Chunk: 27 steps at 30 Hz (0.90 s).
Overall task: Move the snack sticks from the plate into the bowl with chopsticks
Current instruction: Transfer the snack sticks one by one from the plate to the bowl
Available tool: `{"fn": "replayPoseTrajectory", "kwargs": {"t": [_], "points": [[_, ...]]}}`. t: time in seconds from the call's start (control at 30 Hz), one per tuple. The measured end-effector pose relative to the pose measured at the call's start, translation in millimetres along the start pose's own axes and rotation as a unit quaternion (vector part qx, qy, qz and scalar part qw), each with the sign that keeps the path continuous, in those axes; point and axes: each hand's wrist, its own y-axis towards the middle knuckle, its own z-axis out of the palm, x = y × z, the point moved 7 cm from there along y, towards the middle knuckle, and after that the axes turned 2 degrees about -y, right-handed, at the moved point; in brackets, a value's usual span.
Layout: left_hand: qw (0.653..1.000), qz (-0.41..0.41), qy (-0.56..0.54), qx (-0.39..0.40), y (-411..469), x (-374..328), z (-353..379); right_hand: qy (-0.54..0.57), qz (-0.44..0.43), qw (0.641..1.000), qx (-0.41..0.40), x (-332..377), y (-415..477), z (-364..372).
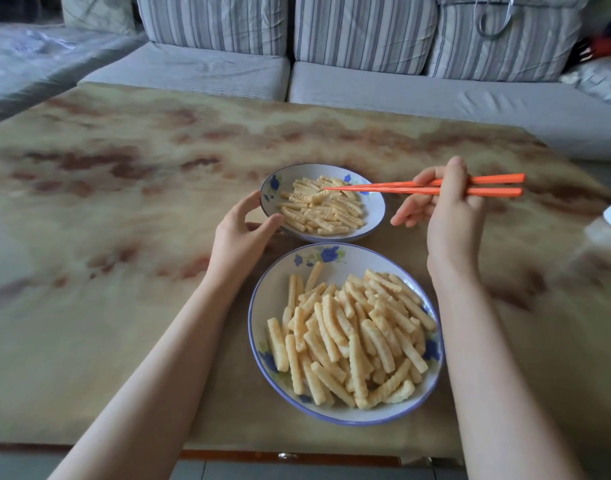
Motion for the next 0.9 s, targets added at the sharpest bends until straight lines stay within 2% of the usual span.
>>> {"fn": "replayPoseTrajectory", "kwargs": {"t": [0.27, 0.33, 0.53, 0.73, 0.9], "points": [[1.000, 0.001, -0.003, 0.003, 1.0, 1.8, 0.2, -0.007, -0.042, 0.999, 0.011, 24.3, -6.8, -17.0], [1.000, -0.003, -0.004, 0.005, 1.1, 3.5, 0.2, -0.006, -0.038, 0.999, 0.032, 30.3, -11.1, -19.5], [1.000, 0.004, 0.003, 0.000, 1.0, 1.1, -0.5, -0.027, -0.025, 0.986, 0.162, 44.4, -23.6, -19.0], [1.000, -0.010, -0.006, 0.001, -0.4, 1.2, 0.3, -0.089, -0.020, 0.978, 0.186, 43.4, -24.6, -19.4], [1.000, -0.015, -0.004, 0.003, 0.8, 3.9, 1.1, -0.084, 0.007, 0.976, 0.201, 33.8, -25.1, -10.5]]}}
